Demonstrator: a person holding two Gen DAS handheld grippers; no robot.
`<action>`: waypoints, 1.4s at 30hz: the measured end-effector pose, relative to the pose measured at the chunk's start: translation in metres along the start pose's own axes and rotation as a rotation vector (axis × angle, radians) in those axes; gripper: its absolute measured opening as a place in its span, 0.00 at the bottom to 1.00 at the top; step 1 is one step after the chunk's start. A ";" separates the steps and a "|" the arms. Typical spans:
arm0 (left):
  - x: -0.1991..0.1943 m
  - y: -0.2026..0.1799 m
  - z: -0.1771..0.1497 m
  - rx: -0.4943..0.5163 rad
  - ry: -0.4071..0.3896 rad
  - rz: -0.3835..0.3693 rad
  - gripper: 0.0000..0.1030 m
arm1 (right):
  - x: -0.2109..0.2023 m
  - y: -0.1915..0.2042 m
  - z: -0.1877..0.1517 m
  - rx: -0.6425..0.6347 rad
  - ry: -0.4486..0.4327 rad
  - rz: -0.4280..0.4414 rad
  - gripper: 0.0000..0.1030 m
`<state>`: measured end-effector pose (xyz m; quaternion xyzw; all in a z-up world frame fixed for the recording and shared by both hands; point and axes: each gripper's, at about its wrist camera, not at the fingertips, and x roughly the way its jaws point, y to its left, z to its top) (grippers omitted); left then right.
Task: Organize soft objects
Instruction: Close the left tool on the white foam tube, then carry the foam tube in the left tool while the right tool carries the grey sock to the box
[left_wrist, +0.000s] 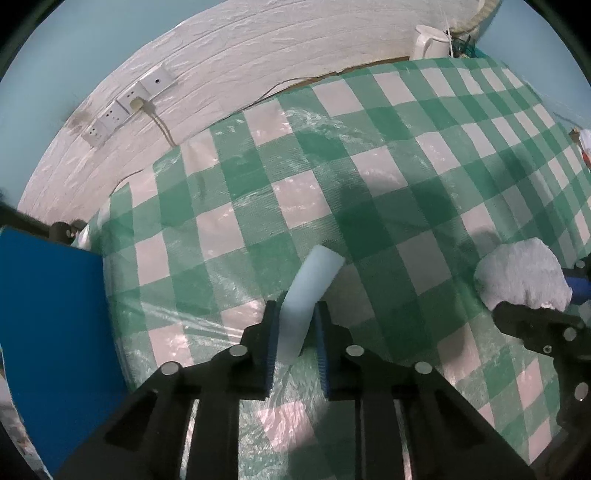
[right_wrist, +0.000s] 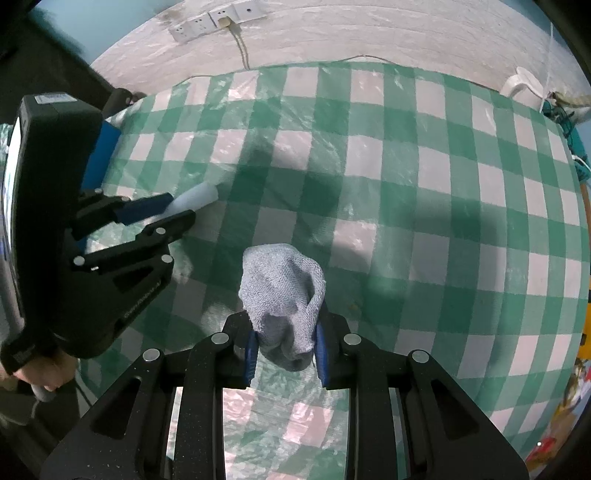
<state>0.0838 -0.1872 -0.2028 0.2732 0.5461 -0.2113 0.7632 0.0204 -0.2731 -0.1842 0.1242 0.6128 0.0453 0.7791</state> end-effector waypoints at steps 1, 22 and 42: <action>0.000 0.003 0.000 -0.010 -0.001 -0.005 0.14 | -0.002 0.002 0.001 -0.003 -0.005 0.001 0.23; -0.058 0.020 -0.033 -0.072 -0.062 -0.041 0.14 | -0.039 0.039 0.010 -0.053 -0.083 -0.005 0.23; -0.115 0.078 -0.078 -0.208 -0.116 -0.015 0.14 | -0.075 0.097 0.010 -0.149 -0.159 0.013 0.23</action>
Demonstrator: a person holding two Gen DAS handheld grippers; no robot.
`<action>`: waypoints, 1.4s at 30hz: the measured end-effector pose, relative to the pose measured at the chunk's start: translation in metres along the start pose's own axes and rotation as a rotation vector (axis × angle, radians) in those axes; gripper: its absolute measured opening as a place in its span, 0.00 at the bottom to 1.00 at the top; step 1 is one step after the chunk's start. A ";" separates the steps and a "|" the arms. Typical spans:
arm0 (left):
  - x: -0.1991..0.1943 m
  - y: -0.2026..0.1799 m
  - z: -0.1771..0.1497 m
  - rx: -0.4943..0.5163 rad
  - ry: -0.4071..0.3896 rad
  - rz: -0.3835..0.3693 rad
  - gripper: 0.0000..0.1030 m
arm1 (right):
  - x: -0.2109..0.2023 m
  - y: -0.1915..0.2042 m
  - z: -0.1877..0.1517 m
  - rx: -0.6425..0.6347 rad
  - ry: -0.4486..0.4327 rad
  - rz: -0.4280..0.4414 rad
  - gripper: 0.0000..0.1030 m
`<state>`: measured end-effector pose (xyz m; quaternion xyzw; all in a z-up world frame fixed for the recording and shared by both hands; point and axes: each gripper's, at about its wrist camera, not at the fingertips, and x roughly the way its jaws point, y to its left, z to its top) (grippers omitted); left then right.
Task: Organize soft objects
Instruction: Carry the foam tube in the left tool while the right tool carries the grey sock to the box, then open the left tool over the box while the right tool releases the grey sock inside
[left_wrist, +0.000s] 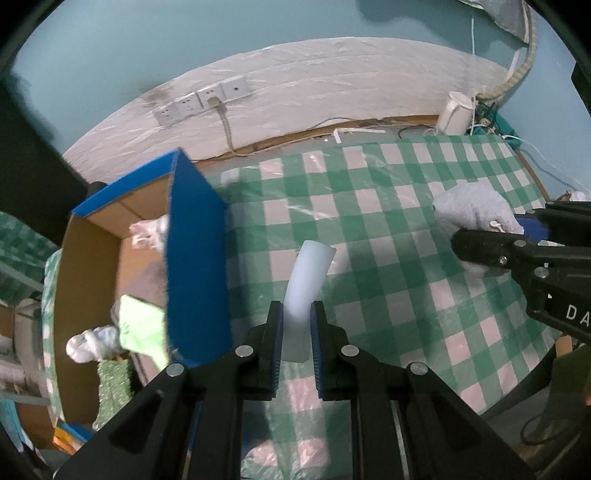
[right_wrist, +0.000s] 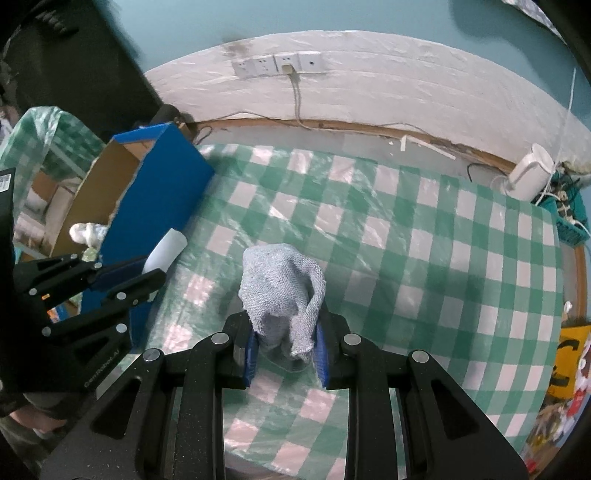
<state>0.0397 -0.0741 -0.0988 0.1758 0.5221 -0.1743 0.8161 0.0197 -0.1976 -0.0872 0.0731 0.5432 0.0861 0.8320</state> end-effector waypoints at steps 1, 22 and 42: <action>-0.003 0.002 -0.002 -0.005 -0.002 0.006 0.14 | -0.001 0.004 0.001 -0.006 -0.003 0.001 0.23; -0.049 0.073 -0.031 -0.139 -0.061 0.071 0.14 | -0.007 0.102 0.028 -0.152 -0.040 0.071 0.23; -0.062 0.155 -0.068 -0.311 -0.065 0.135 0.14 | 0.009 0.204 0.048 -0.296 -0.028 0.133 0.23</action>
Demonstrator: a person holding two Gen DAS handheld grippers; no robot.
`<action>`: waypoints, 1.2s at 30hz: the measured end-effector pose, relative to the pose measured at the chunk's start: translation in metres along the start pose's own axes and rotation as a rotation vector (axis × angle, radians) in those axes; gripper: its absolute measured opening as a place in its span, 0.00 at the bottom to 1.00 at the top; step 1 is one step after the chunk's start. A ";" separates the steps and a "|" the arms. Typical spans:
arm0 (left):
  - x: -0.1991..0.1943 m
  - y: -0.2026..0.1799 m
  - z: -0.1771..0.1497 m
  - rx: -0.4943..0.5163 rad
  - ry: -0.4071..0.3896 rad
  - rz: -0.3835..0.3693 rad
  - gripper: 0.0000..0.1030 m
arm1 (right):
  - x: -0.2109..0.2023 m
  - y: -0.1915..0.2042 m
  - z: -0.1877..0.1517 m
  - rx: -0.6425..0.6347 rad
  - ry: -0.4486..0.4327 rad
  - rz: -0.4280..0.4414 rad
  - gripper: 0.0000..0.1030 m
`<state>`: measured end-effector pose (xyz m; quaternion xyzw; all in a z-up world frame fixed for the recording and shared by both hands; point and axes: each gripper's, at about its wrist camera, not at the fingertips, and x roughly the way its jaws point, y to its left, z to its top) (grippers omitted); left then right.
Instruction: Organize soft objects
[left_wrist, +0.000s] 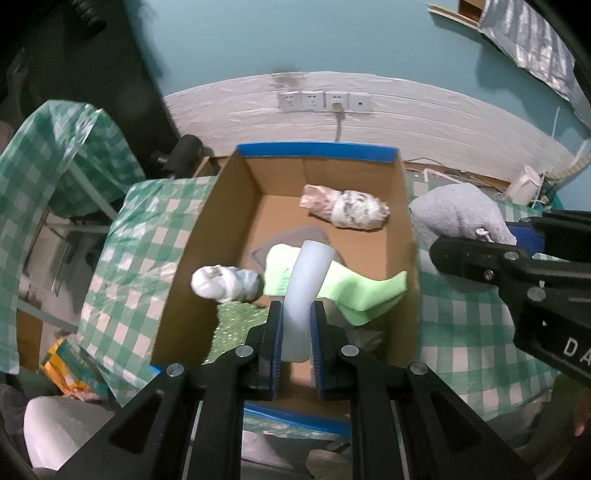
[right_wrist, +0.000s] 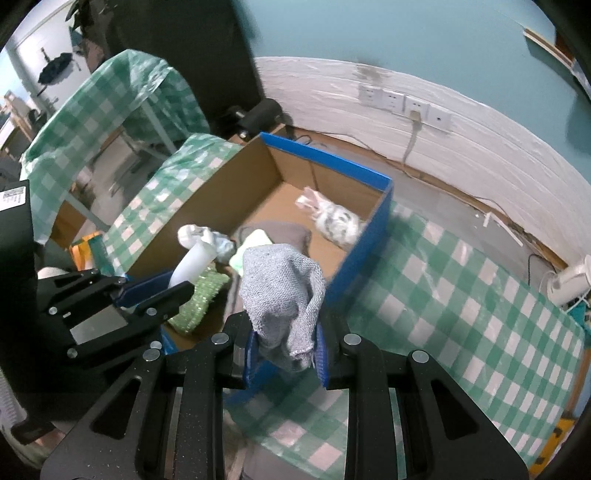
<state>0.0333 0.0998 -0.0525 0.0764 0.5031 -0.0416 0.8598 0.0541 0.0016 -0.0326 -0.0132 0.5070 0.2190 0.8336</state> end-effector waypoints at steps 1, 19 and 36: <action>0.001 0.005 -0.001 -0.010 0.002 0.004 0.14 | 0.002 0.004 0.001 -0.006 0.002 0.002 0.23; 0.031 0.047 -0.013 -0.109 0.105 0.065 0.43 | 0.048 0.024 0.011 0.009 0.065 0.029 0.41; -0.005 0.037 -0.007 -0.093 0.016 0.090 0.77 | 0.007 0.003 -0.002 0.038 -0.008 -0.022 0.60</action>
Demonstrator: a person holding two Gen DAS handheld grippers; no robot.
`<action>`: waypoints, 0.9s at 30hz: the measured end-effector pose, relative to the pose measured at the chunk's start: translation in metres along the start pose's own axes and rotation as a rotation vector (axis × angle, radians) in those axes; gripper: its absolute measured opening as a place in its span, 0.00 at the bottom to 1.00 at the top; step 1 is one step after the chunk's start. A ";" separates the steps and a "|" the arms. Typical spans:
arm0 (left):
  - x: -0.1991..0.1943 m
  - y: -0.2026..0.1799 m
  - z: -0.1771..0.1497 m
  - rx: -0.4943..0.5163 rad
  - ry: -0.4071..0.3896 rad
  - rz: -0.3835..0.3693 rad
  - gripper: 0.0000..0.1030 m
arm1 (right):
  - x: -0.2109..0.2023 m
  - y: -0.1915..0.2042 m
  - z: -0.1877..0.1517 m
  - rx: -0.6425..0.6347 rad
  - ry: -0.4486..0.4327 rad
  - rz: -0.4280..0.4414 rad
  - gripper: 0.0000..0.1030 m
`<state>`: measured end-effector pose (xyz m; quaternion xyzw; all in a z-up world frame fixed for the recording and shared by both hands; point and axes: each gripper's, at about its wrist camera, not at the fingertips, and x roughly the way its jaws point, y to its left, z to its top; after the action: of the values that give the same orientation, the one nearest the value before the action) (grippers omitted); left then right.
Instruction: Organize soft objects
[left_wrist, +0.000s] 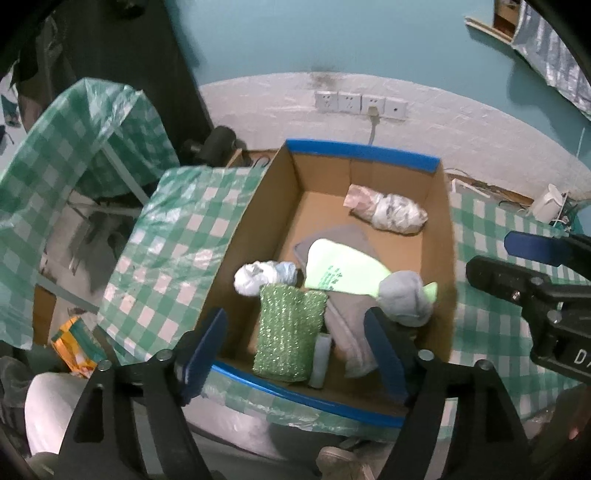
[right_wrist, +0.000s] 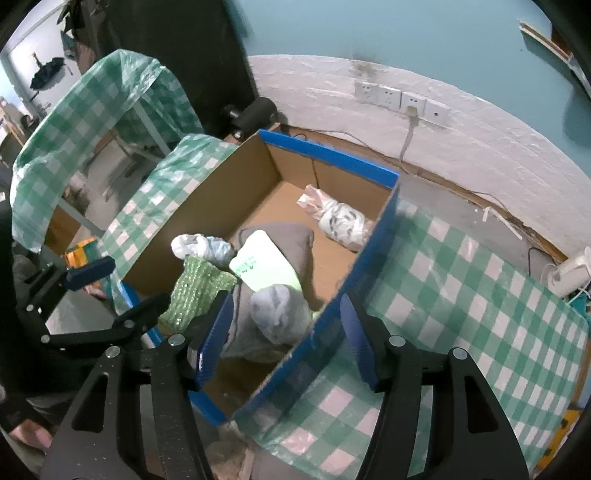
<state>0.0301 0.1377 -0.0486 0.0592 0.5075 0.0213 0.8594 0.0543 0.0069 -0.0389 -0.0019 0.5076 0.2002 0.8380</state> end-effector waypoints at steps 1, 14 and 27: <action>-0.004 -0.002 0.000 0.004 -0.010 -0.002 0.78 | -0.005 -0.002 -0.002 0.002 -0.008 0.001 0.60; -0.045 -0.026 0.002 0.048 -0.085 -0.011 0.89 | -0.060 -0.024 -0.023 0.023 -0.103 -0.011 0.61; -0.074 -0.052 0.001 0.074 -0.161 0.018 0.99 | -0.087 -0.043 -0.041 0.031 -0.156 -0.022 0.61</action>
<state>-0.0060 0.0790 0.0102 0.0968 0.4365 0.0055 0.8945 -0.0018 -0.0699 0.0067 0.0208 0.4438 0.1828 0.8770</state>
